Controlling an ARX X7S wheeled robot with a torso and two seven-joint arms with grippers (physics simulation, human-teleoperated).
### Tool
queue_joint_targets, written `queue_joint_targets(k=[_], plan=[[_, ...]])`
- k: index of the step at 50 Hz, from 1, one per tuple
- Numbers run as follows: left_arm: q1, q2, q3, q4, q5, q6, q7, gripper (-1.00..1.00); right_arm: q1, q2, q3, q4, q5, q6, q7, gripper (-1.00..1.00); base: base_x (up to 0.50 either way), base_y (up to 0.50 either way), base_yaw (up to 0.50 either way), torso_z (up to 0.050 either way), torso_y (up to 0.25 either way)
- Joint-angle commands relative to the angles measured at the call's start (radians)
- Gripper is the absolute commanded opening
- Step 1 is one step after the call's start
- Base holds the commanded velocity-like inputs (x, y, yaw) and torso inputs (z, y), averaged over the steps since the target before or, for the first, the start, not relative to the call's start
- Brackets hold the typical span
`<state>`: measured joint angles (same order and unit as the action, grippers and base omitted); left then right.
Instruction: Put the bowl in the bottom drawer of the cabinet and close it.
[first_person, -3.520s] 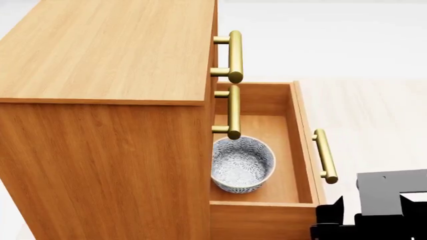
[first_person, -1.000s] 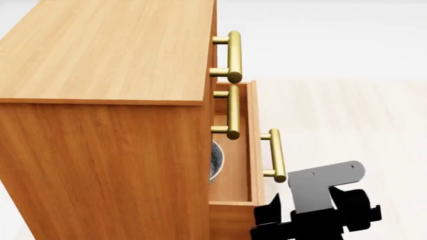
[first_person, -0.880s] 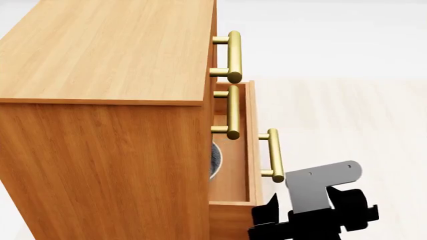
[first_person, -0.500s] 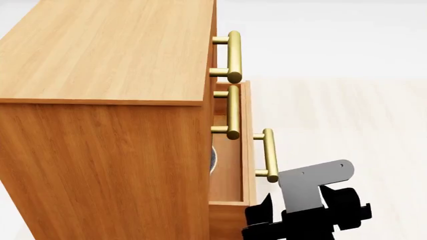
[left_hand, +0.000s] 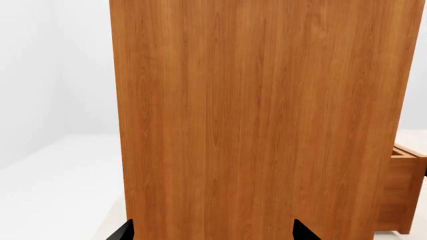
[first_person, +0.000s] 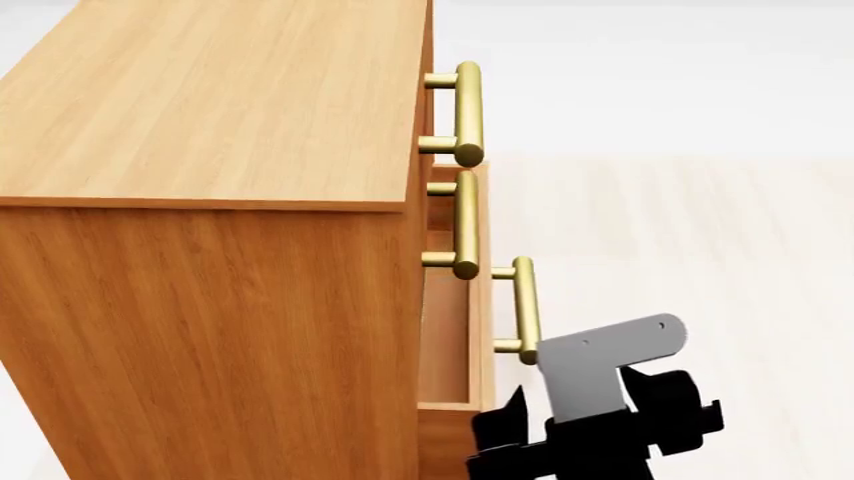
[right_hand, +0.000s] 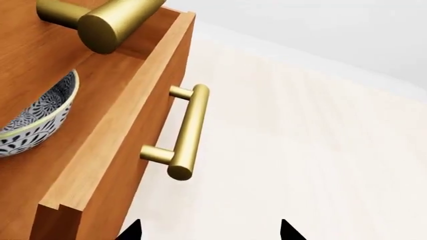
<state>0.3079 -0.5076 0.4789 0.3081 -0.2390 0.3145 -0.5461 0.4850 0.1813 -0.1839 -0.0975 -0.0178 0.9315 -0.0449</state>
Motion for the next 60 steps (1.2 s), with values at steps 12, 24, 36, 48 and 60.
queue_joint_targets(k=[12,24,36,48,60], plan=[[0.001,-0.004,0.002,0.005,-0.001,-0.001,-0.004,1.0,0.012,-0.015,-0.038,-0.002,0.035,0.005,-0.002,1.0,0.0,0.0,0.0,0.0,0.0],[0.0,-0.003,0.003,0.001,-0.002,0.003,-0.003,1.0,0.016,-0.02,-0.051,0.01,0.042,-0.004,0.001,1.0,0.0,0.0,0.0,0.0,0.0],[-0.002,-0.005,0.004,0.0,-0.003,0.003,-0.004,1.0,0.025,-0.03,-0.067,0.013,0.05,-0.004,0.005,1.0,0.0,0.0,0.0,0.0,0.0],[0.004,-0.009,0.006,0.019,0.002,-0.008,-0.013,1.0,0.03,-0.033,-0.078,0.027,0.06,-0.016,0.007,1.0,0.0,0.0,0.0,0.0,0.0],[0.002,-0.009,0.007,0.017,0.0,-0.007,-0.014,1.0,0.036,-0.023,-0.094,0.012,0.08,-0.005,-0.017,1.0,0.0,0.0,0.0,0.0,0.0]])
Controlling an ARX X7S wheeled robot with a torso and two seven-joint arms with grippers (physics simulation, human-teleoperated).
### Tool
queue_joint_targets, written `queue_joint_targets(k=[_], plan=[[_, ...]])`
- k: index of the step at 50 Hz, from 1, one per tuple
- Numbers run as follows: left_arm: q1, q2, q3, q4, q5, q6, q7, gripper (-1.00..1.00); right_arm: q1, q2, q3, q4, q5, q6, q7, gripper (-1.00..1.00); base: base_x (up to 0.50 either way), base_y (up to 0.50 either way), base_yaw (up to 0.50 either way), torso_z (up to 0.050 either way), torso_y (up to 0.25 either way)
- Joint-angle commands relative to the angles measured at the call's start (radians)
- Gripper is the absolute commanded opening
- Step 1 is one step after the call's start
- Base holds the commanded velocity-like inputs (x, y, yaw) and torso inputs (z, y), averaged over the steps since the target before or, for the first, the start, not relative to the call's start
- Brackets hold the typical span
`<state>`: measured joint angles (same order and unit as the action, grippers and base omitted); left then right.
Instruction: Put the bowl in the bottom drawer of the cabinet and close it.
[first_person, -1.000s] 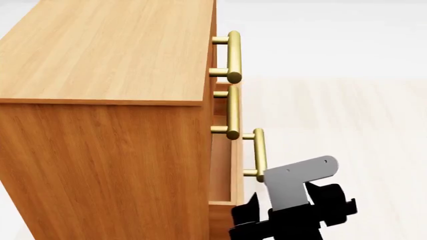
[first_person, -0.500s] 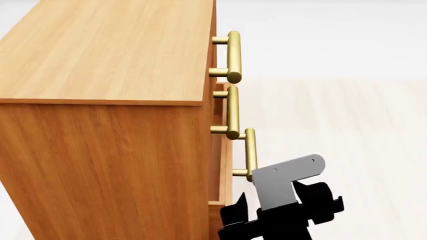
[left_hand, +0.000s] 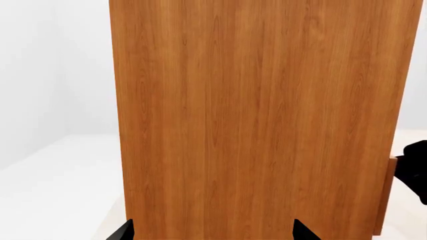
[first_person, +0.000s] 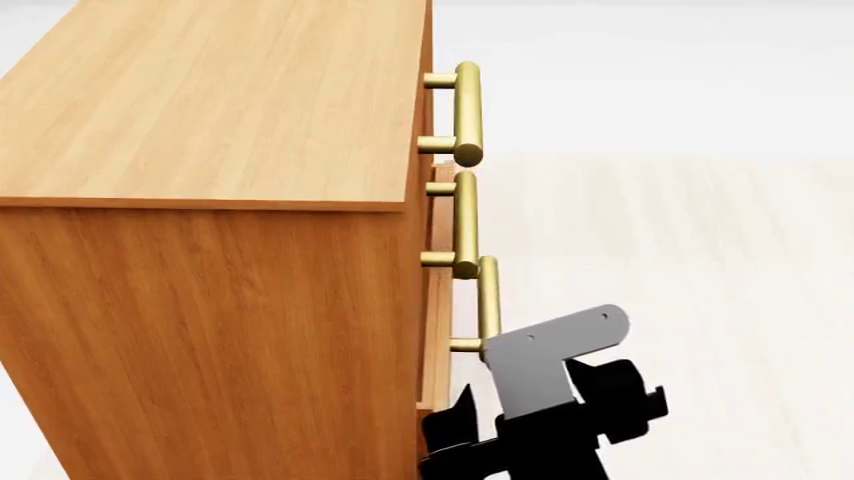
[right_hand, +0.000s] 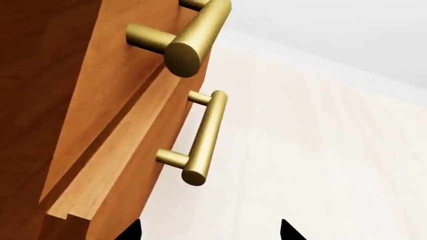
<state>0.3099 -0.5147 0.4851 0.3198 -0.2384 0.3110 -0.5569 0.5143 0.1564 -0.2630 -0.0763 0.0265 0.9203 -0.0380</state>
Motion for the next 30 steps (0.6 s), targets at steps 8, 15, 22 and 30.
queue_joint_targets(k=[8,15,22,30], plan=[[-0.002,0.0,0.001,-0.004,0.0,0.002,-0.002,1.0,0.018,0.009,-0.015,-0.008,0.063,0.011,-0.054,1.0,0.0,0.0,0.0,0.0,0.0],[-0.001,-0.004,0.001,0.006,-0.003,-0.006,-0.005,1.0,0.028,0.016,-0.011,-0.016,0.099,0.028,-0.094,1.0,0.0,0.0,0.0,0.0,0.0],[-0.003,-0.003,0.002,0.001,-0.004,-0.002,-0.005,1.0,0.04,0.03,-0.003,-0.003,0.118,0.011,-0.119,1.0,0.0,0.0,0.0,0.0,0.0],[0.0,-0.003,0.002,0.003,-0.003,0.0,-0.007,1.0,0.057,0.041,0.042,0.03,0.178,0.041,-0.171,1.0,0.0,0.0,0.0,0.0,0.0]])
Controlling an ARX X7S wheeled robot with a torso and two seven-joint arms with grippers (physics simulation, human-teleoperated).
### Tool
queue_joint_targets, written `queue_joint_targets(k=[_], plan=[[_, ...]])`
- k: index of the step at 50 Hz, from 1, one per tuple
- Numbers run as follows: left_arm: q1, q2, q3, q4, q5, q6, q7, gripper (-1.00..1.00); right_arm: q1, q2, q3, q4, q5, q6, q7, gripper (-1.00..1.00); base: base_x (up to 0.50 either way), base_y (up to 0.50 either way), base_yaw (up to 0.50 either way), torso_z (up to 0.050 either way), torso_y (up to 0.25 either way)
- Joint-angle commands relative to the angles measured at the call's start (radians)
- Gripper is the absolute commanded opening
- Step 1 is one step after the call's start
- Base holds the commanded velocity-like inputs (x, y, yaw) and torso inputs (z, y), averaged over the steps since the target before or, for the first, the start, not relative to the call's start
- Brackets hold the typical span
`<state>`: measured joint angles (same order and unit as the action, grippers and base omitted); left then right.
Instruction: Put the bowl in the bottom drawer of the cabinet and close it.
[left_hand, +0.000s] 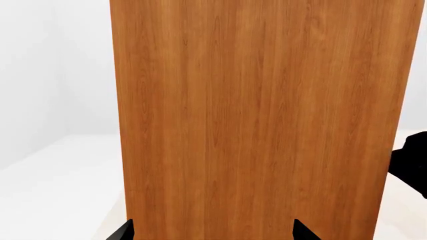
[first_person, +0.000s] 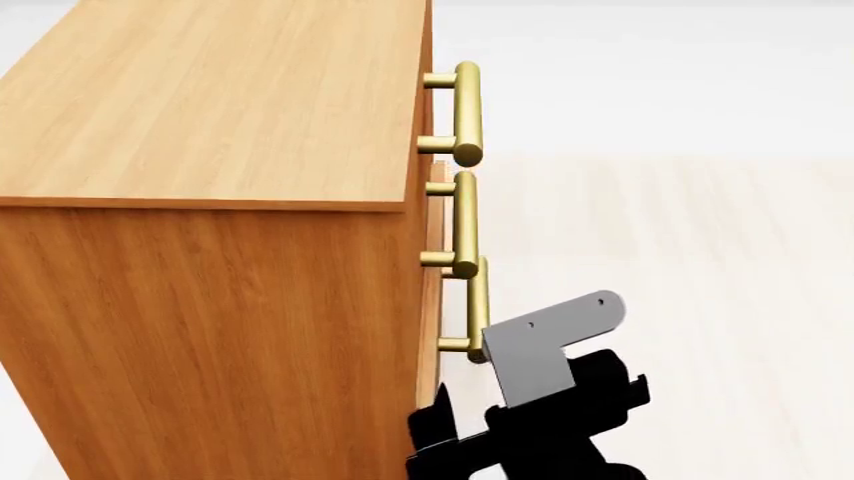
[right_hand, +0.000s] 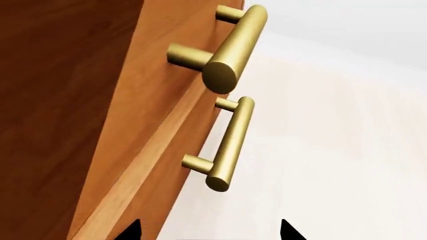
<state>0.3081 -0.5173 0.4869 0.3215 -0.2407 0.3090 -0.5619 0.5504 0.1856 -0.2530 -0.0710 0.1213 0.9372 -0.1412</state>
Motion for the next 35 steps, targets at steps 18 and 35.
queue_joint_targets(k=[18,35], plan=[[0.0,-0.001,0.002,-0.006,-0.002,0.008,-0.002,1.0,0.02,0.041,0.083,0.046,0.186,0.071,-0.17,1.0,0.0,0.0,0.0,0.0,0.0],[0.003,-0.003,0.003,-0.005,-0.002,0.013,-0.004,1.0,0.0,0.08,0.045,-0.019,0.238,0.055,-0.266,1.0,0.0,0.0,0.0,0.0,0.0]])
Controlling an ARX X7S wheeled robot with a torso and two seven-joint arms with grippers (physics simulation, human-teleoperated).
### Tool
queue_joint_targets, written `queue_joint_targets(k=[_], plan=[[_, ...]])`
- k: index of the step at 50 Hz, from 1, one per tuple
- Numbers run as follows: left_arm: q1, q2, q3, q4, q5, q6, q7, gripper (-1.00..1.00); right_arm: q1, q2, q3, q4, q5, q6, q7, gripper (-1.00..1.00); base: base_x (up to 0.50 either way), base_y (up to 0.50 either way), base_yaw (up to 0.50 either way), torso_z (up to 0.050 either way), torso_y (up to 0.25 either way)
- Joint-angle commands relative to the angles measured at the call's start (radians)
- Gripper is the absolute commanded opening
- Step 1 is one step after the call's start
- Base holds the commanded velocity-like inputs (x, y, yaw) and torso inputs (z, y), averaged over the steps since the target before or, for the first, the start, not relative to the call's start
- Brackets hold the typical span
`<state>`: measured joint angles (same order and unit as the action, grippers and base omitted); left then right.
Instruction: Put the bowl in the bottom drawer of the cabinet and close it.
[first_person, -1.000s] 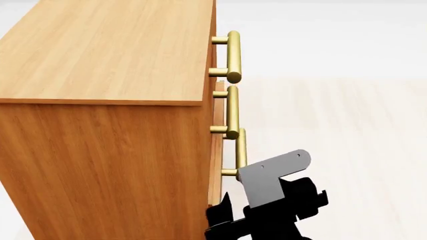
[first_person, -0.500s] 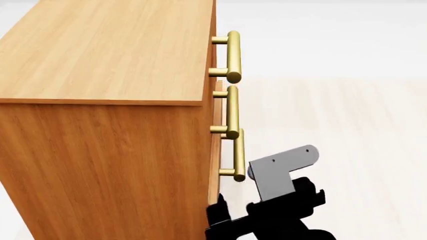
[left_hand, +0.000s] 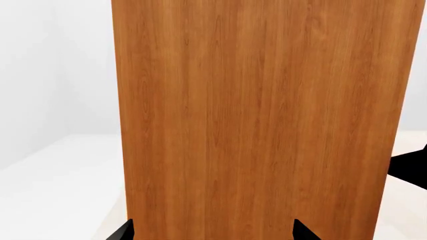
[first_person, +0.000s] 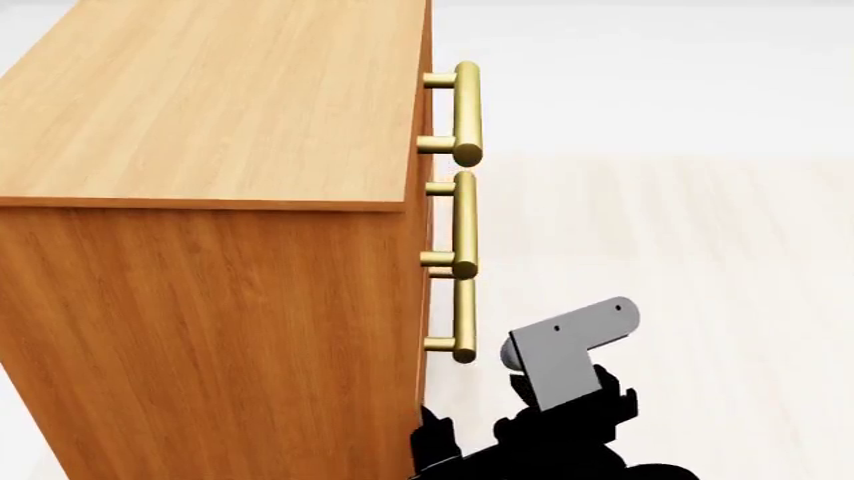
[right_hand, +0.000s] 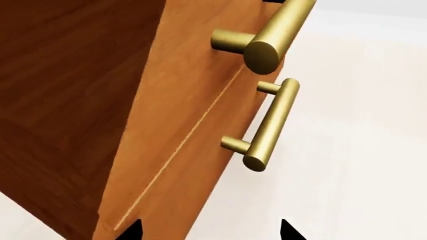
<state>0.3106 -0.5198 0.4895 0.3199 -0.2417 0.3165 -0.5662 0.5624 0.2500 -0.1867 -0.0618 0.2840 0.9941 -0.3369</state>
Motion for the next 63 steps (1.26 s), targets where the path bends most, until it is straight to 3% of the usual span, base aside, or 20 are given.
queue_joint_targets(k=[1,16,24,37,47,63], plan=[[0.0,0.0,0.0,-0.005,-0.003,0.007,0.001,1.0,-0.012,0.016,-0.021,-0.032,0.081,0.002,-0.074,1.0,0.0,0.0,0.0,0.0,0.0],[0.0,-0.002,0.002,0.0,-0.002,0.004,-0.002,1.0,-0.015,0.03,-0.024,-0.065,0.117,0.003,-0.111,1.0,0.0,0.0,0.0,0.0,0.0],[0.0,-0.004,0.002,0.002,-0.008,0.004,-0.002,1.0,-0.014,0.04,-0.019,-0.017,-0.019,-0.067,0.053,1.0,0.0,0.0,0.0,0.0,0.0],[0.0,-0.01,0.006,0.014,0.006,-0.005,-0.005,1.0,-0.063,0.107,-0.01,-0.129,-0.085,-0.076,0.132,1.0,0.0,0.0,0.0,0.0,0.0],[0.02,-0.049,-0.001,0.116,0.013,-0.033,-0.017,1.0,-0.092,0.124,0.065,-0.172,-0.088,-0.062,0.184,1.0,0.0,0.0,0.0,0.0,0.0],[0.028,-0.108,0.008,0.238,0.029,-0.093,-0.004,1.0,-0.171,0.186,0.215,-0.43,-0.106,0.048,0.283,1.0,0.0,0.0,0.0,0.0,0.0]])
